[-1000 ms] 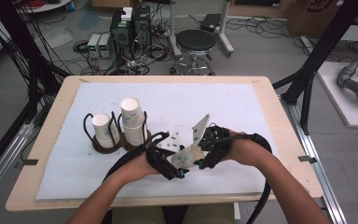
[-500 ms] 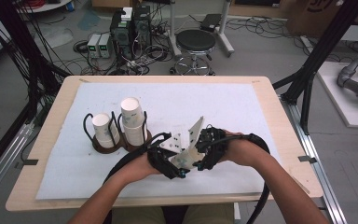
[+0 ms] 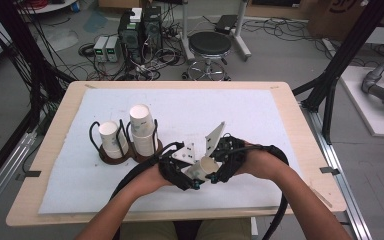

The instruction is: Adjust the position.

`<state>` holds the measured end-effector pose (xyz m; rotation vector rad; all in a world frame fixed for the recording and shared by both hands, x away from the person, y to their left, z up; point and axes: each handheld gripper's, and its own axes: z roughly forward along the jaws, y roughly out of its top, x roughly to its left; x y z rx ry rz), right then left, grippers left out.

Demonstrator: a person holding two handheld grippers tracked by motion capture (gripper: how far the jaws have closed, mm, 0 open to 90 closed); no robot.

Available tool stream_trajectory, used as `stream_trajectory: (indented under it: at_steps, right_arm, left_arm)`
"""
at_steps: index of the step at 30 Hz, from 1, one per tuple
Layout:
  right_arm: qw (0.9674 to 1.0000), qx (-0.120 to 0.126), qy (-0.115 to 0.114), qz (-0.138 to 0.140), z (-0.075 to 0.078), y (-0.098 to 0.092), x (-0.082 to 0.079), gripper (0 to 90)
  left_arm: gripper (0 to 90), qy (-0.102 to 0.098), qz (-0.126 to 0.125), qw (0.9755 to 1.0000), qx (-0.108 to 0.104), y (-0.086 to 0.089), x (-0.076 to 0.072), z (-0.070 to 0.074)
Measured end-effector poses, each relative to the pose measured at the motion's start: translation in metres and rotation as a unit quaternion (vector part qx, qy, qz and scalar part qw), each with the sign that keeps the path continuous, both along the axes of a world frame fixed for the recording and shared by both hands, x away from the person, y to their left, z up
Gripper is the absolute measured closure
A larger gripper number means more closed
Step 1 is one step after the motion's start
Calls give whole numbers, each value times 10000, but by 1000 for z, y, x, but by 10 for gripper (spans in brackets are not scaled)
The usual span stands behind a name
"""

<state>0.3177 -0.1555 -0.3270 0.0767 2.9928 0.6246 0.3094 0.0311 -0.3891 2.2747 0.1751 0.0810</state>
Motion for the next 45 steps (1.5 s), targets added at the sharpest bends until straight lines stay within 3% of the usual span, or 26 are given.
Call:
stream_trajectory:
  at_steps: [2, 6, 10, 11, 12, 13, 19, 24, 29, 30, 31, 36, 41, 44, 45]
  right_arm:
    - [9994, 313, 23, -124, 0, -5, 1, 261]
    - [9956, 891, 6, -288, 2, -17, 1, 232]
    - [9866, 1532, -47, -556, 2, -33, 0, 225]
    - [9834, 1706, -86, -619, 0, -38, -1, 225]
    - [9756, 2039, -84, -814, -3, -47, -2, 223]
    - [9756, 2039, -84, -814, -3, -47, -2, 223]
    - [9473, 2838, -124, -1483, -17, -73, -4, 221]
    - [9310, 3111, -212, -1900, -28, -90, -8, 221]
    - [9196, 3220, -395, -2216, -40, -105, -13, 221]
    - [9139, 3283, -430, -2348, -45, -110, -14, 220]
    - [9139, 3283, -430, -2348, -45, -110, -14, 220]
    - [9040, 3268, -711, -2663, -56, -121, -17, 220]
    - [8915, 3332, -916, -2928, -64, -129, -19, 220]
    - [8886, 3310, -1023, -3006, -66, -133, -21, 220]
    - [8881, 3304, -1063, -3014, -66, -134, -22, 220]
  left_arm:
    - [371, -34, 6, 10000, 31, 1, 1, 1]
    - [364, -24, 133, 9998, -137, 3, 1, 1]
    - [351, 7, 349, 9987, -374, 9, 3, -4]
    - [350, 34, 410, 9980, -476, 11, 3, -6]
    - [350, 54, 456, 9974, -563, 14, 4, -7]
    - [350, 60, 500, 9966, -650, 16, 4, -8]
    - [336, 30, 869, 9895, -1153, 29, 5, -15]
    - [335, -29, 1045, 9833, -1490, 35, 5, -21]
    - [334, -115, 1153, 9763, -1831, 40, 4, -26]
    - [334, -136, 1178, 9752, -1871, 41, 3, -27]
    - [334, -143, 1198, 9740, -1918, 42, 3, -27]
    - [332, -248, 1348, 9663, -2179, 48, 1, -30]
    - [332, -511, 1588, 9566, -2391, 55, 0, -27]
    - [332, -581, 1646, 9508, -2559, 57, 1, -25]
    - [332, -586, 1639, 9500, -2594, 58, 1, -24]
